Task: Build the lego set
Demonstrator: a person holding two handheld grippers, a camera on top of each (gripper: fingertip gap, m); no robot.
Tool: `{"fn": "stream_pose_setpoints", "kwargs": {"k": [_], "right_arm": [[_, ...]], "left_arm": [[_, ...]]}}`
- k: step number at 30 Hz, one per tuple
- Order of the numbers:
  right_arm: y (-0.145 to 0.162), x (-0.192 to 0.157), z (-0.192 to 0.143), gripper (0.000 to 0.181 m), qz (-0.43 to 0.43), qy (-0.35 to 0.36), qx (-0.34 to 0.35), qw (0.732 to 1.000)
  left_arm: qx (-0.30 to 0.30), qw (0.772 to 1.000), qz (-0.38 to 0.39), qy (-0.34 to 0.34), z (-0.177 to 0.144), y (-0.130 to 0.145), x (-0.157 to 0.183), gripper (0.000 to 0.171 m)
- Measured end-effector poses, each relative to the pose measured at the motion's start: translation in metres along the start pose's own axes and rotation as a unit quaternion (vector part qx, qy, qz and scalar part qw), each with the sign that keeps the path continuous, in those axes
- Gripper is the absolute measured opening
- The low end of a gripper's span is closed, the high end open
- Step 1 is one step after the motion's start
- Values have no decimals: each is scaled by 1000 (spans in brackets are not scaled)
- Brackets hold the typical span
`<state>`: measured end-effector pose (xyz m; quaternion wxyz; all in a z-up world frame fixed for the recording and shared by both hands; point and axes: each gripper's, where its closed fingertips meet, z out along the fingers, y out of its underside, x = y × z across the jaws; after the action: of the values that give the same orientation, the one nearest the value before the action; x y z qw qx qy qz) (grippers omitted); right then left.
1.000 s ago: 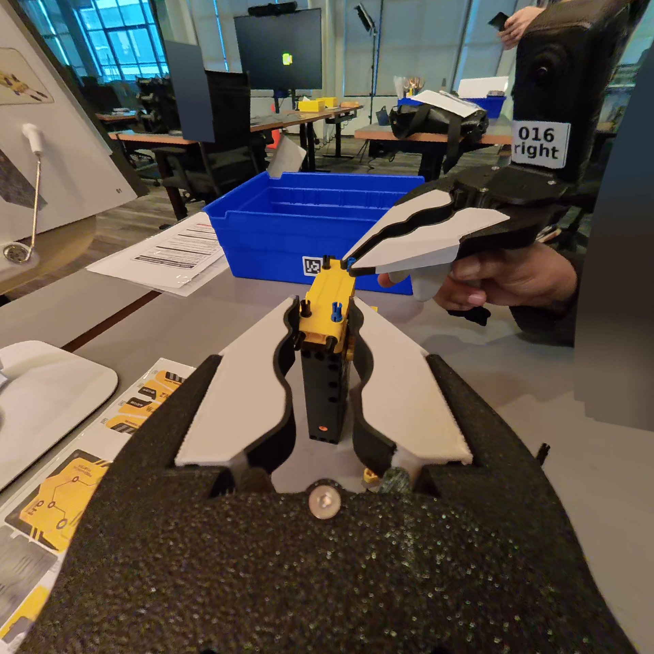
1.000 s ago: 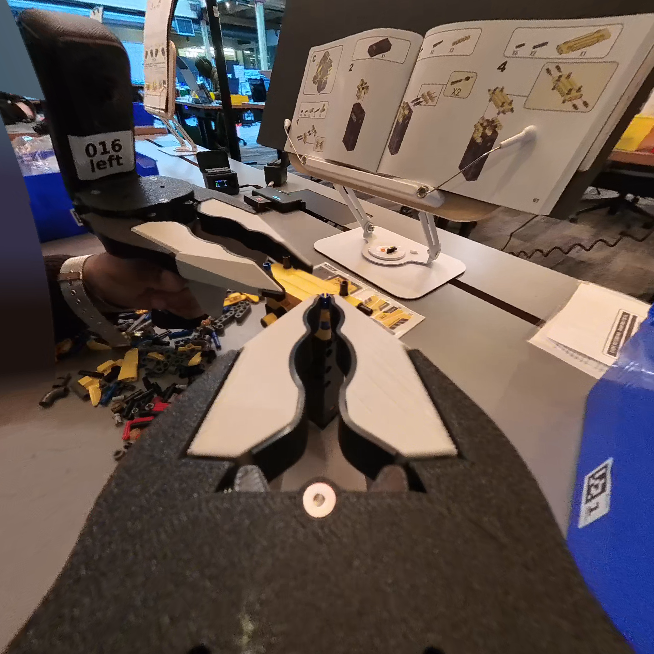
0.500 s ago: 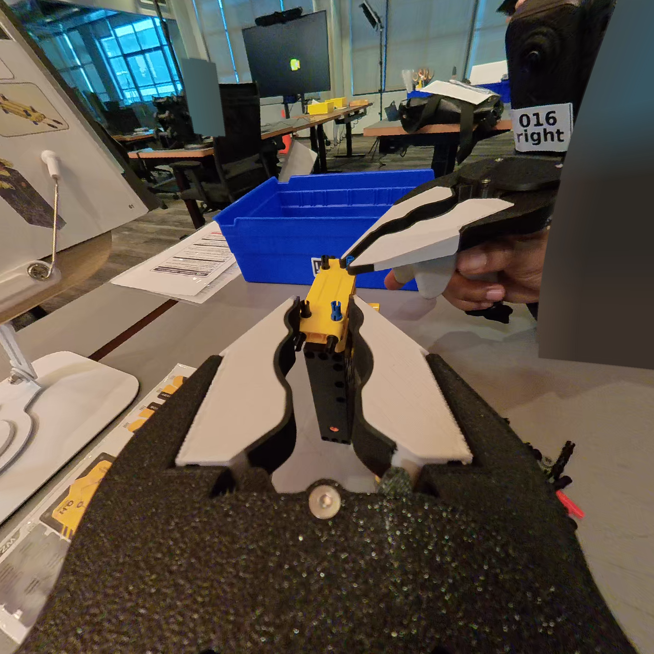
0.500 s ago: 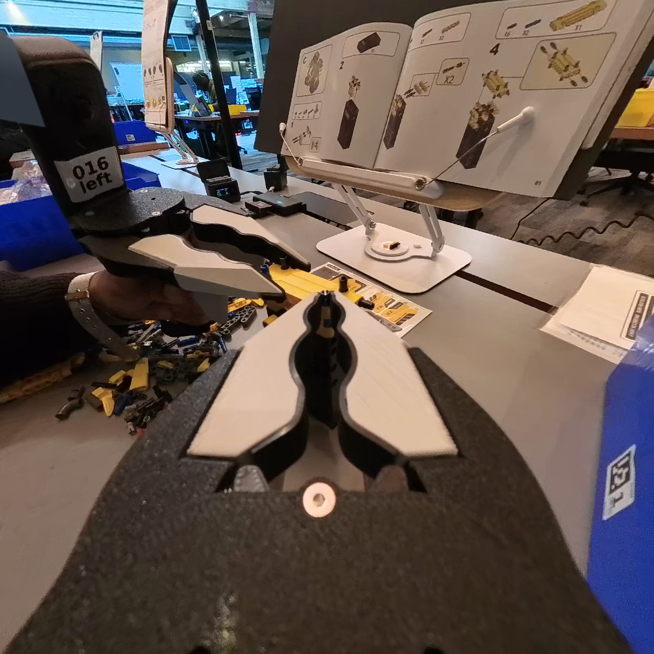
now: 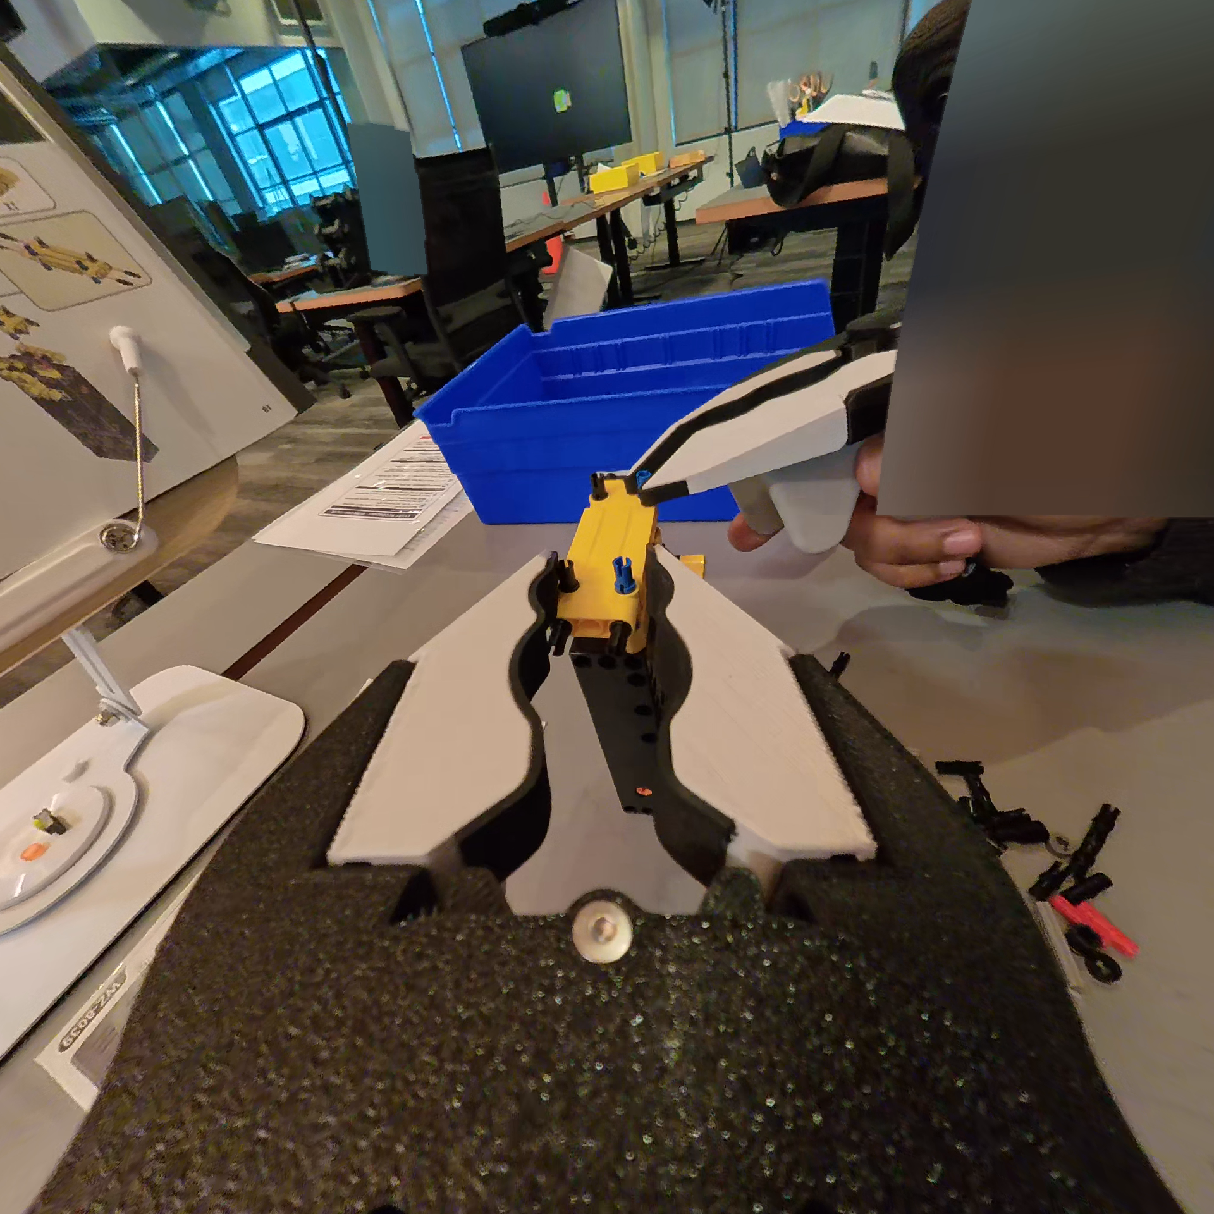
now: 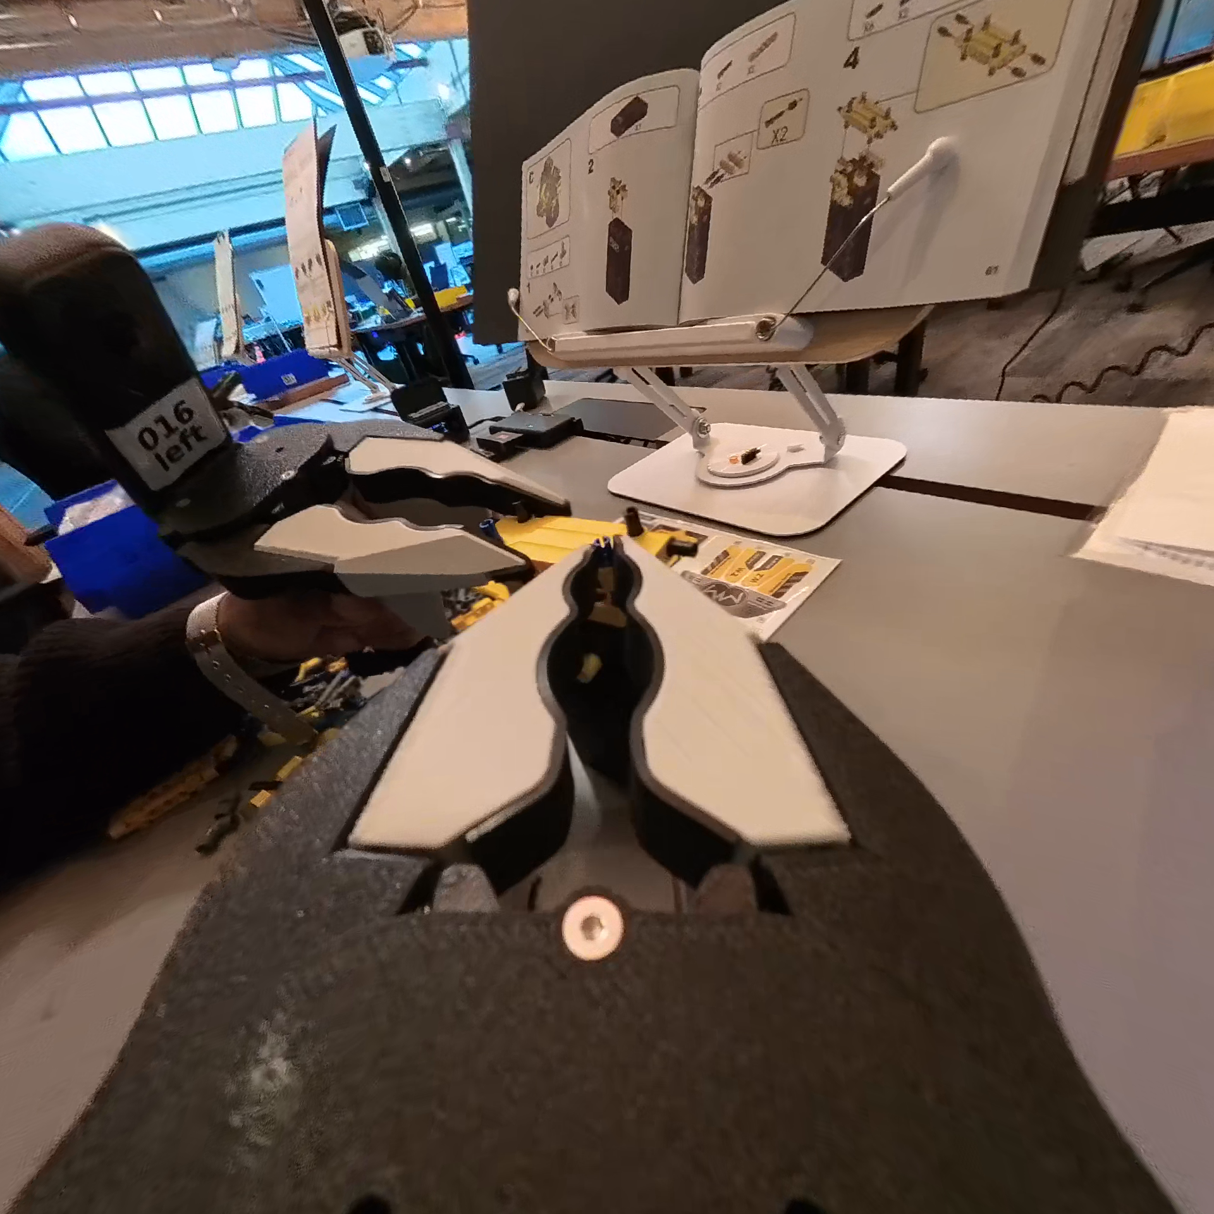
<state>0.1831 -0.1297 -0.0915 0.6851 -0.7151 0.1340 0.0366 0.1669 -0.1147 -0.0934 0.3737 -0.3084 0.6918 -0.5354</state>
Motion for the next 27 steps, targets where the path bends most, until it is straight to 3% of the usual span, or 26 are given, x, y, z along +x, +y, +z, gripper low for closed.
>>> {"fn": "stream_pose_setpoints", "kwargs": {"k": [5, 25, 27], "right_arm": [[1, 0, 0, 6, -56, 12, -14, 998], [2, 2, 1, 5, -89, 14, -24, 996], [1, -4, 1, 17, -101, 3, -25, 995]], "left_arm": [[-5, 1000, -12, 8, -1, 2, 0, 26], [8, 1000, -12, 5, -1, 3, 0, 26], [10, 1000, -15, 3, -1, 3, -1, 26]]}}
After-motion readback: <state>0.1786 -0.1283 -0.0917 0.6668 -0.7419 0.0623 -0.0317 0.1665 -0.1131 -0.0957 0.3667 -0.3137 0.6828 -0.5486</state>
